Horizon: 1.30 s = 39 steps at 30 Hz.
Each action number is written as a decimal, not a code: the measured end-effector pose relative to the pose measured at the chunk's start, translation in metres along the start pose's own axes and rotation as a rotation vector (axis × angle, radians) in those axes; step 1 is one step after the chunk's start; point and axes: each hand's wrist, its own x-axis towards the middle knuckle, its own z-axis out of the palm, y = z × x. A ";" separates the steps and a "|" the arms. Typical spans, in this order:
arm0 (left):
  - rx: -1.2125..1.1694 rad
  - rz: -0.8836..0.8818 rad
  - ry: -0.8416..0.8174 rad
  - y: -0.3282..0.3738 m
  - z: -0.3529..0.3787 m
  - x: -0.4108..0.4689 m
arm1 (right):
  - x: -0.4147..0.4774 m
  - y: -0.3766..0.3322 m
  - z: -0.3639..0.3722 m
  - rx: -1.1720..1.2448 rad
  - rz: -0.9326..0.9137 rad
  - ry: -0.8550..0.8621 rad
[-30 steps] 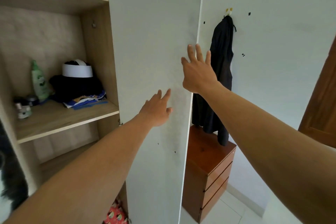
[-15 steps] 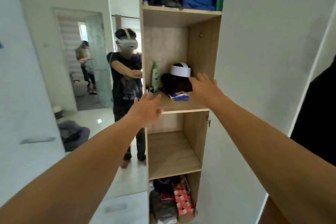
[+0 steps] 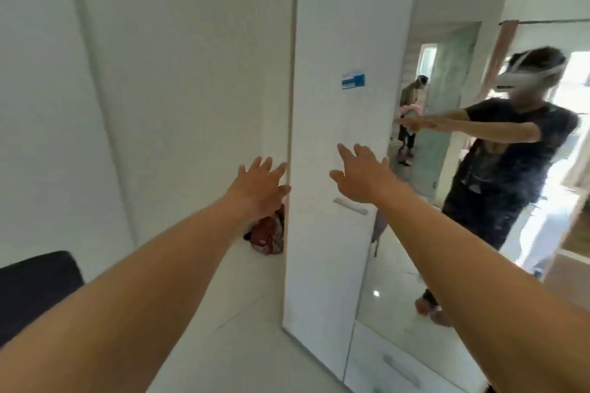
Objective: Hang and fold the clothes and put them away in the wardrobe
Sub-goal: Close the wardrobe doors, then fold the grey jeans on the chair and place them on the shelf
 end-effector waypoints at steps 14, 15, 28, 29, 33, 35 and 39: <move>0.104 -0.671 -0.107 -0.262 0.007 -0.217 | 0.038 -0.338 0.099 0.188 -0.632 -0.195; 0.102 -0.713 -0.115 -0.278 0.011 -0.235 | 0.034 -0.362 0.110 0.202 -0.664 -0.215; -0.084 -0.852 -0.249 -0.411 0.175 -0.382 | -0.031 -0.525 0.318 0.226 -0.737 -0.451; -0.099 -0.853 -0.265 -0.417 0.191 -0.389 | -0.035 -0.531 0.335 0.222 -0.728 -0.480; -0.138 -0.836 -0.337 -0.434 0.252 -0.410 | -0.046 -0.546 0.402 0.209 -0.714 -0.571; -0.157 -0.837 -0.378 -0.444 0.288 -0.416 | -0.050 -0.550 0.437 0.208 -0.710 -0.615; -0.188 -0.823 -0.403 -0.459 0.363 -0.418 | -0.043 -0.552 0.513 0.205 -0.693 -0.673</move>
